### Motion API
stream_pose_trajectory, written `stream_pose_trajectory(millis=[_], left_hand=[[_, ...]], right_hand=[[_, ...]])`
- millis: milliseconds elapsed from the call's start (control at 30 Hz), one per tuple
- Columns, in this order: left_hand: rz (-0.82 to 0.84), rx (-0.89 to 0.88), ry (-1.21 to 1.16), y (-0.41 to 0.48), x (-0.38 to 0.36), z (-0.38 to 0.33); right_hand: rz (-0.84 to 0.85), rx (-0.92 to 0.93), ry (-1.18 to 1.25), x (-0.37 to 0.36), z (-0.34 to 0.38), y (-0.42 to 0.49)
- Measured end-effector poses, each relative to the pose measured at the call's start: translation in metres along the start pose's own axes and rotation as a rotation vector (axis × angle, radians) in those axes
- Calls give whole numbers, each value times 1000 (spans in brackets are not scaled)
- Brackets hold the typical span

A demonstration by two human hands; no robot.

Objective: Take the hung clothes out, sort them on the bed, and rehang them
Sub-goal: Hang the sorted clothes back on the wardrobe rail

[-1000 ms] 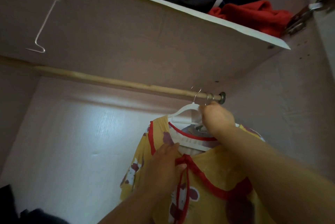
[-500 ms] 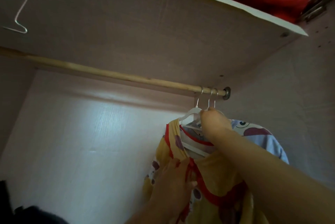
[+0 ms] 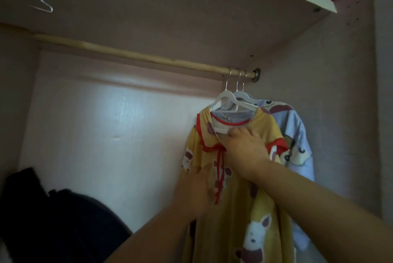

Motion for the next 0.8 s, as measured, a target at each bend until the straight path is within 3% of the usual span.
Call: stream_pose_trajectory(millis=[167, 367, 600, 800], left_hand=[[104, 0, 57, -64, -10, -8], [340, -51, 118, -175, -26, -44], [545, -319, 157, -322, -42, -126], [628, -601, 80, -444, -43, -238]], right_hand=[[210, 10, 40, -17, 32, -102], [453, -233, 101, -16, 57, -249], [615, -575, 188, 30, 82, -450], [628, -924, 147, 113, 93, -612]])
Point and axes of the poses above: each hand's wrist, its own y-axis towards the middle knuckle, its own x-axis out of the back of the hand, z = x × y, the point moved 5 cm from there along y, towards the middle knuckle, and after that the axes turned 9 degrees about y, right-handed, at the moved point
